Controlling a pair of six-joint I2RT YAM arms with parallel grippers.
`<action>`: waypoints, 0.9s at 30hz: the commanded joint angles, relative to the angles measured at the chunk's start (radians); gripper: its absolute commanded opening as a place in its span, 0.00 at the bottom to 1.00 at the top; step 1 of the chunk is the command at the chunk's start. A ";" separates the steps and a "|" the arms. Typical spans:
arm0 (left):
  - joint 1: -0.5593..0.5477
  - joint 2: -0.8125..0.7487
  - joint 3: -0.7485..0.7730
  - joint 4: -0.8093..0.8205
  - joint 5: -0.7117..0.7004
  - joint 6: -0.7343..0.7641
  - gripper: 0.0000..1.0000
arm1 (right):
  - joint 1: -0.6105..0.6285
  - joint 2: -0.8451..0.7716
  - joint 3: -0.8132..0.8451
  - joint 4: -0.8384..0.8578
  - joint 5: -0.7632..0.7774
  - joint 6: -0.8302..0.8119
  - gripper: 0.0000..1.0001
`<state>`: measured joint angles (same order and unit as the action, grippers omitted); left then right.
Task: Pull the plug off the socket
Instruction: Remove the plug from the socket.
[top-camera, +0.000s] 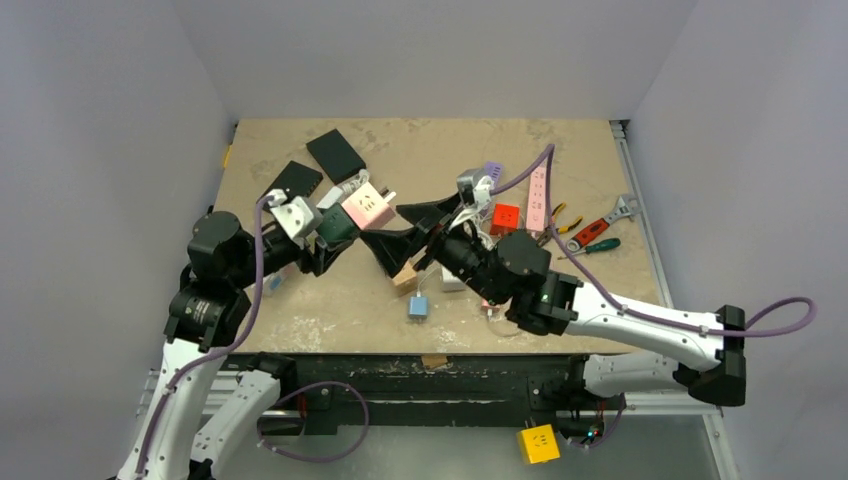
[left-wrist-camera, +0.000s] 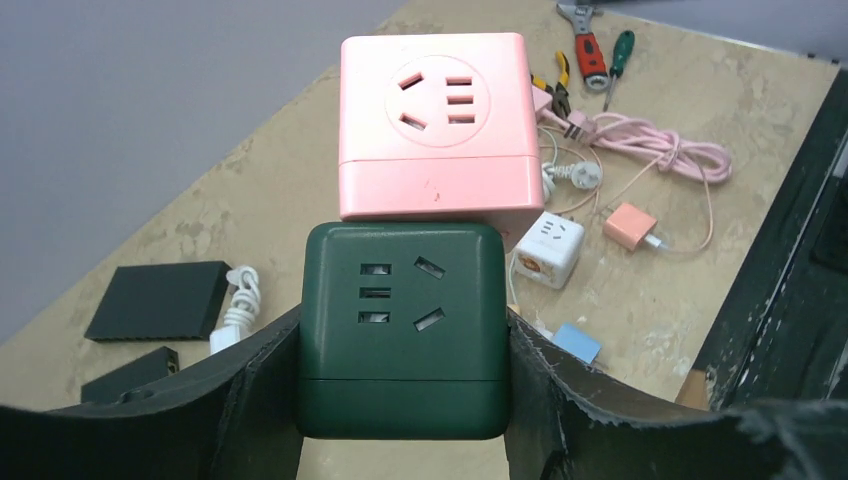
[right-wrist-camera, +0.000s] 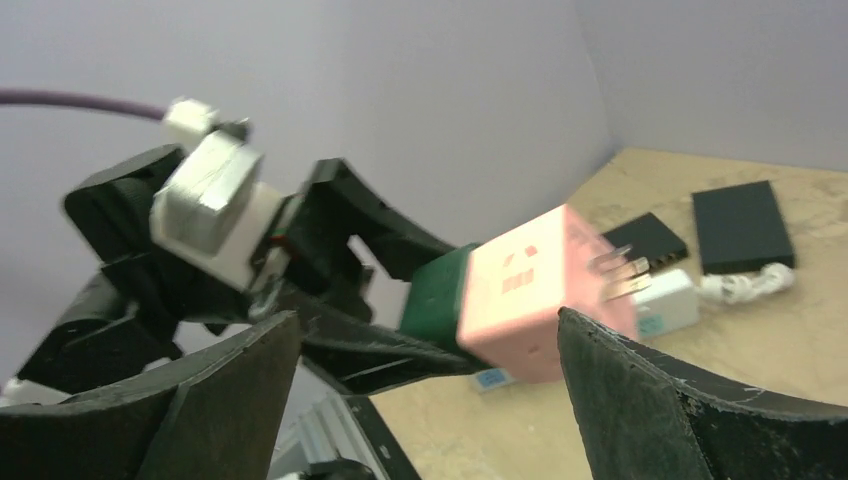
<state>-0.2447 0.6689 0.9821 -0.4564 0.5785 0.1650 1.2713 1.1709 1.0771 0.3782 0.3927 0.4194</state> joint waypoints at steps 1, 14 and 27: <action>0.003 -0.044 0.069 -0.030 0.132 0.284 0.00 | -0.143 -0.048 0.125 -0.360 -0.236 0.056 0.99; 0.003 -0.065 0.095 -0.156 0.239 0.531 0.00 | -0.353 -0.096 -0.036 -0.214 -0.688 0.221 0.99; 0.002 -0.112 0.075 -0.202 0.264 0.687 0.00 | -0.360 0.034 -0.084 0.112 -0.936 0.370 0.99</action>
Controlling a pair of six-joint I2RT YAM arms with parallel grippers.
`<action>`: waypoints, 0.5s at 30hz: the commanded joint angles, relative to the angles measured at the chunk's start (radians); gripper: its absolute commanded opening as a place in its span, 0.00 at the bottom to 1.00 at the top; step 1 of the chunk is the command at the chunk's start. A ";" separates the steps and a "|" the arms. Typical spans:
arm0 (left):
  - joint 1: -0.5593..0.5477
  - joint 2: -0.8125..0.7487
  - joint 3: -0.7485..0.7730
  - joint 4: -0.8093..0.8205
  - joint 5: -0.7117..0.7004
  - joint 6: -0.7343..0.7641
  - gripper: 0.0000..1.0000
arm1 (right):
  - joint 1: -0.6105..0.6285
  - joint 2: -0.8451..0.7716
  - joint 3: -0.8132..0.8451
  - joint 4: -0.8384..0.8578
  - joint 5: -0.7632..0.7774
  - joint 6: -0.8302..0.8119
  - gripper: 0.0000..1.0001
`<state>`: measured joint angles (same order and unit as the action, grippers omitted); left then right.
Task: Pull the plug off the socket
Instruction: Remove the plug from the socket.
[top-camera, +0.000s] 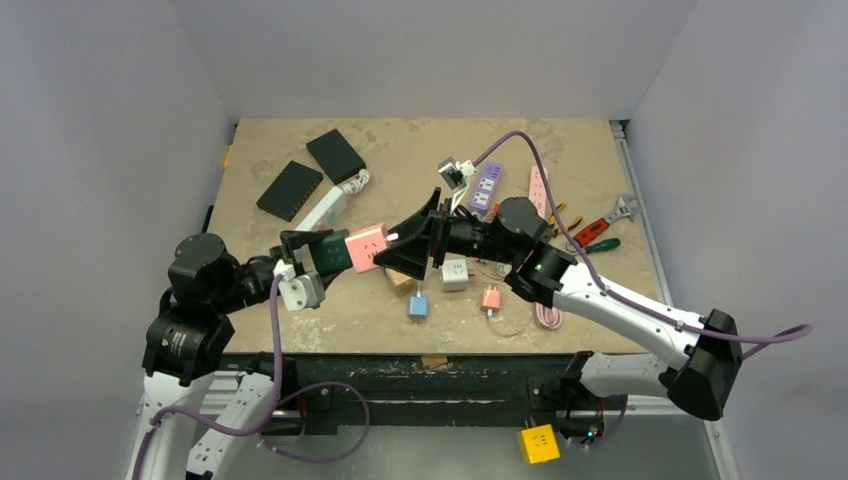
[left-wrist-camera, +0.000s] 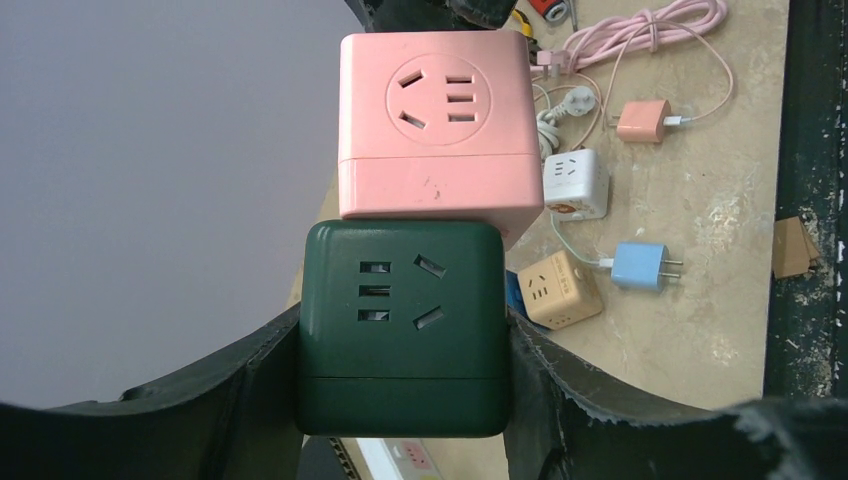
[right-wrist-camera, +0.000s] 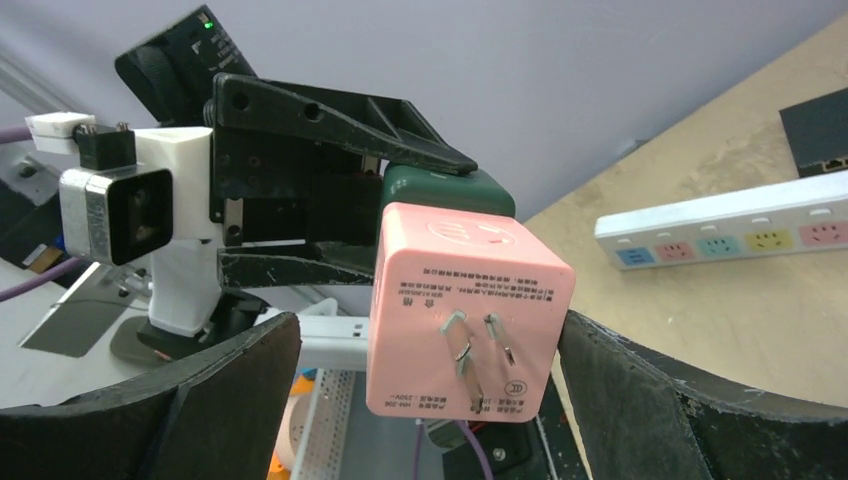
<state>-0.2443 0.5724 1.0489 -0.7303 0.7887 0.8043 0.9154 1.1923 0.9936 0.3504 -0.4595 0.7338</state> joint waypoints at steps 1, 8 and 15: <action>0.002 -0.016 0.010 0.077 0.056 0.044 0.00 | -0.004 0.022 -0.001 0.157 -0.088 0.064 0.99; 0.002 -0.025 0.011 0.089 0.063 0.039 0.00 | -0.003 0.118 0.009 0.289 -0.130 0.130 0.99; 0.001 -0.039 0.008 0.036 0.074 0.139 0.00 | 0.002 0.157 0.054 0.226 -0.155 0.092 0.99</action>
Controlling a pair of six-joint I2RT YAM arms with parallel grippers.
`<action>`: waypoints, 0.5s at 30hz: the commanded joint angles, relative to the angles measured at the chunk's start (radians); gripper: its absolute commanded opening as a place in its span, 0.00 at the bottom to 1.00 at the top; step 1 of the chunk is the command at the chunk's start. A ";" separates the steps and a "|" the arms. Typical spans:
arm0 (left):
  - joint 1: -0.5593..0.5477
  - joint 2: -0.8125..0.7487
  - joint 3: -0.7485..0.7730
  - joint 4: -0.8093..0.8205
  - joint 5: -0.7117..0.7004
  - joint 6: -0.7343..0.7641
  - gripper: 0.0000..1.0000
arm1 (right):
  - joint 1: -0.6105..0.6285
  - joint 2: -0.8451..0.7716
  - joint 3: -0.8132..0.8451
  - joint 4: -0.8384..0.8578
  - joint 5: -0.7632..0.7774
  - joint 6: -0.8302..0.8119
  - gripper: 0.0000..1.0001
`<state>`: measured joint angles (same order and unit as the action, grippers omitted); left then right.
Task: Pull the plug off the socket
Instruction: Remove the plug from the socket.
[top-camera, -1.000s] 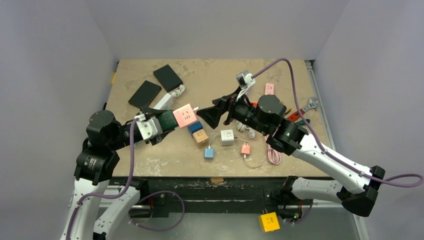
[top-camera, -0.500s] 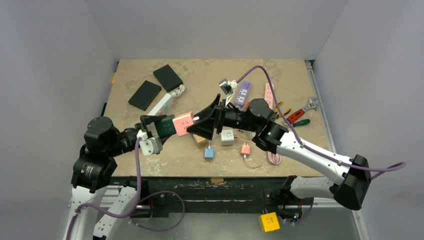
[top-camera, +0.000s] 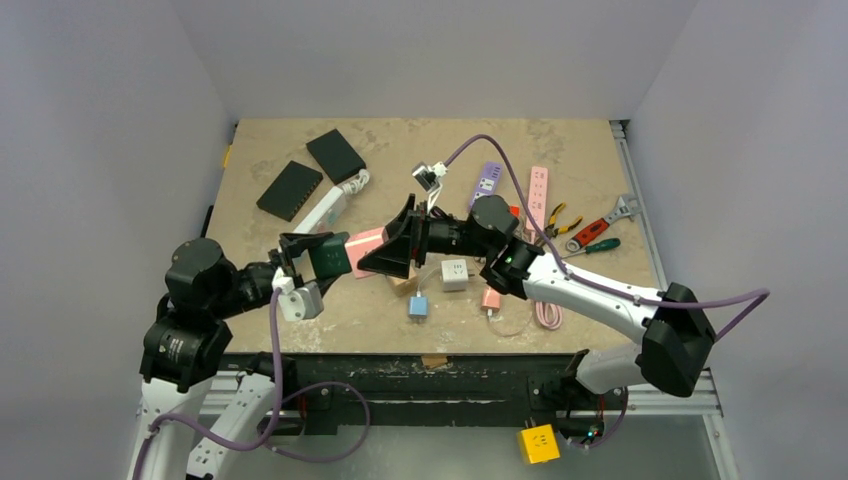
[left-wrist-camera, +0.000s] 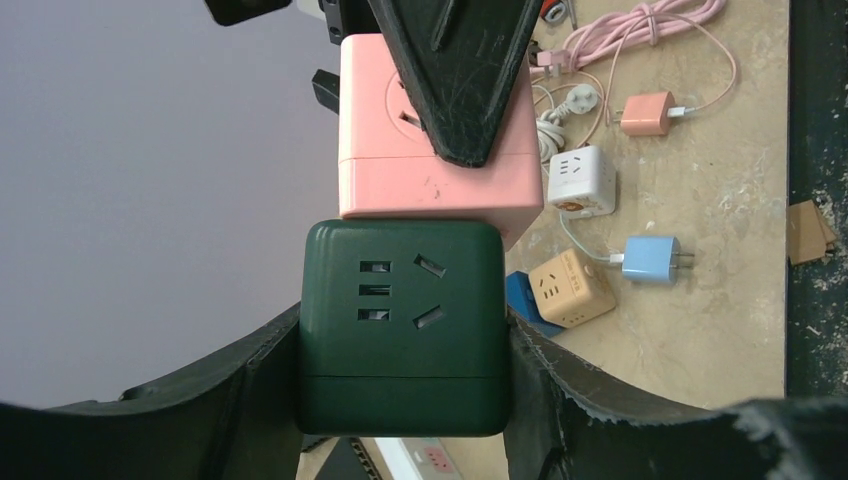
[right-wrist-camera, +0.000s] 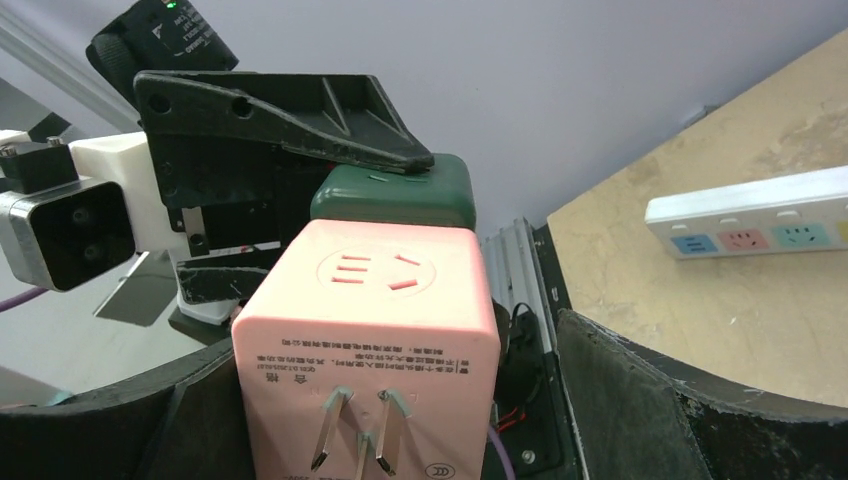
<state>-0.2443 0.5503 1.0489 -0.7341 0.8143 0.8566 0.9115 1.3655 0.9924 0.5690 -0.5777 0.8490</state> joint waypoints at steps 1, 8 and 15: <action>0.001 -0.015 0.009 0.028 0.047 0.102 0.00 | 0.008 -0.020 0.067 -0.029 -0.032 -0.045 0.99; 0.001 -0.007 0.000 -0.008 0.040 0.146 0.00 | 0.010 -0.015 0.108 -0.128 -0.005 -0.094 0.71; 0.001 -0.017 -0.024 0.011 0.019 0.146 0.00 | 0.012 0.028 0.099 -0.028 -0.036 -0.017 0.33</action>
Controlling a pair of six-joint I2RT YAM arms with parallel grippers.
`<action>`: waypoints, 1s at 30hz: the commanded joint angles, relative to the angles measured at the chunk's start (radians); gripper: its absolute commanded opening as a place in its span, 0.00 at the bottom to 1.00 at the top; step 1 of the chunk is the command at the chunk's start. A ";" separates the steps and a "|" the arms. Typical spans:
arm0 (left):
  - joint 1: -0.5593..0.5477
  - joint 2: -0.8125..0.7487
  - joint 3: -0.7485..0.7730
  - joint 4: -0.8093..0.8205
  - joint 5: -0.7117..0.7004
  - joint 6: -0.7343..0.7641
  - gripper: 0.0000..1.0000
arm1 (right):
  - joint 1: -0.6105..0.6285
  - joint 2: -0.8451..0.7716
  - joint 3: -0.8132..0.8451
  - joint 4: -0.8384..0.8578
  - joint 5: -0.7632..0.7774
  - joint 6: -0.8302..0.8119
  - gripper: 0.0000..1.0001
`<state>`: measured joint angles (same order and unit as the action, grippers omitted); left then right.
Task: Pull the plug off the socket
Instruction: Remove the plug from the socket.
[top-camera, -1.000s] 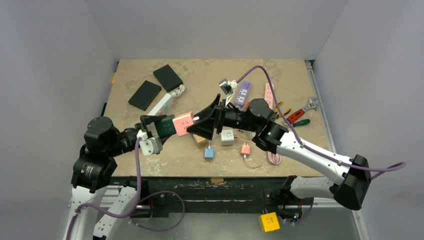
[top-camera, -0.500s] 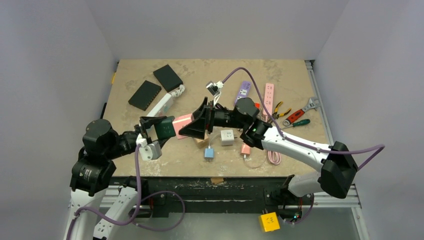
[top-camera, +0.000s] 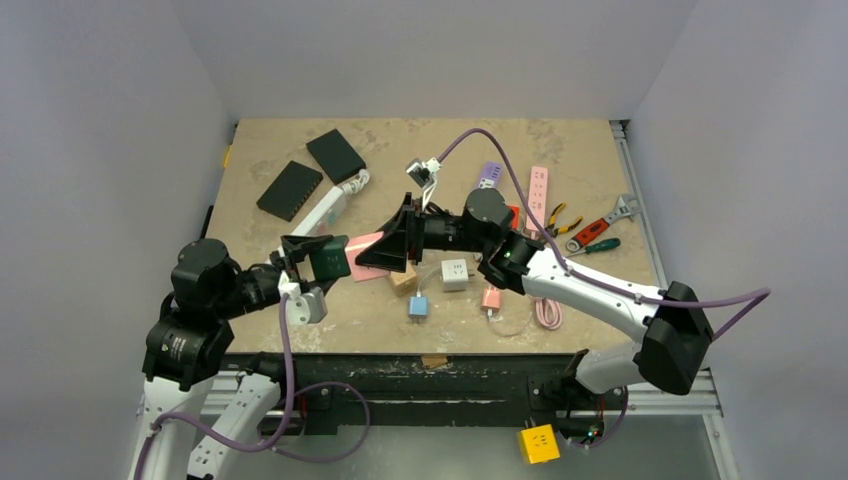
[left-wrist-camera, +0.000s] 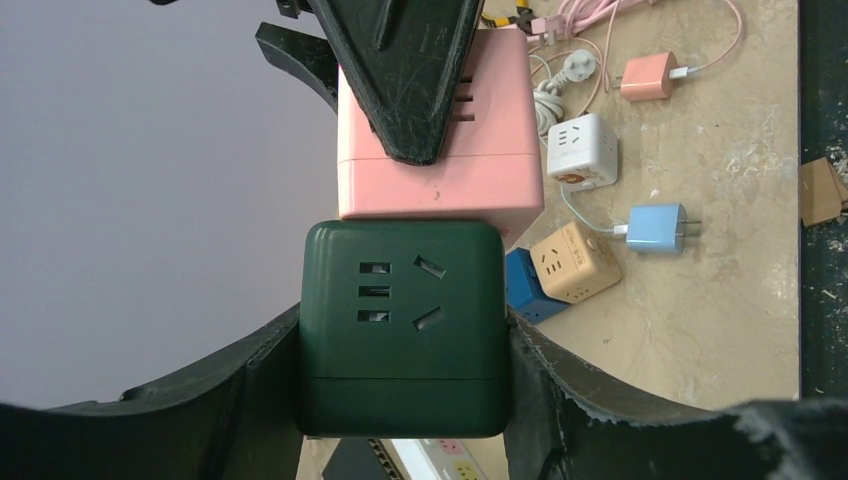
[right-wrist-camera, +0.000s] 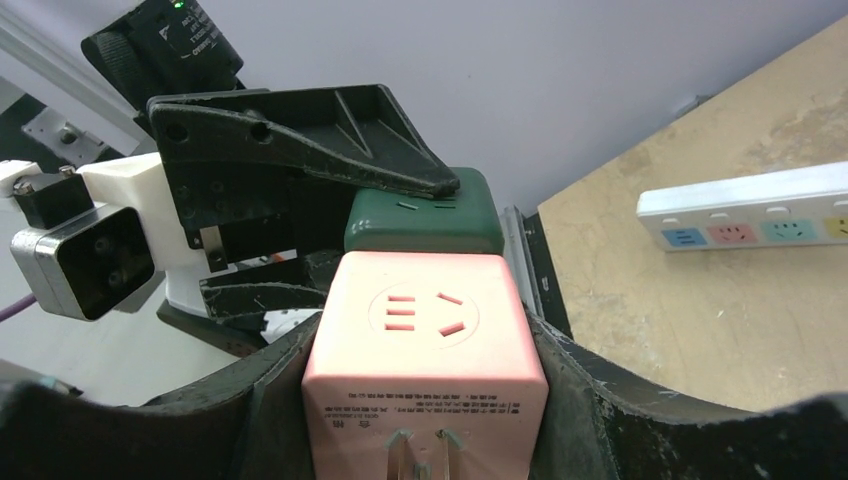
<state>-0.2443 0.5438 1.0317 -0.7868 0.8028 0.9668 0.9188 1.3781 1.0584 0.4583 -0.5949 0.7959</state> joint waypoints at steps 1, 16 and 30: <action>0.000 -0.013 -0.009 0.065 0.028 0.037 0.00 | 0.006 0.018 0.028 0.095 -0.031 0.044 0.39; 0.002 -0.016 -0.060 0.108 0.029 0.039 0.16 | 0.018 0.026 0.041 0.039 -0.069 0.033 0.07; -0.019 0.017 -0.111 0.150 0.001 0.010 0.94 | 0.074 0.029 0.061 0.010 0.030 -0.009 0.00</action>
<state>-0.2512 0.5419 0.9188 -0.6960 0.7830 0.9794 0.9653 1.4151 1.0630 0.4236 -0.5785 0.7963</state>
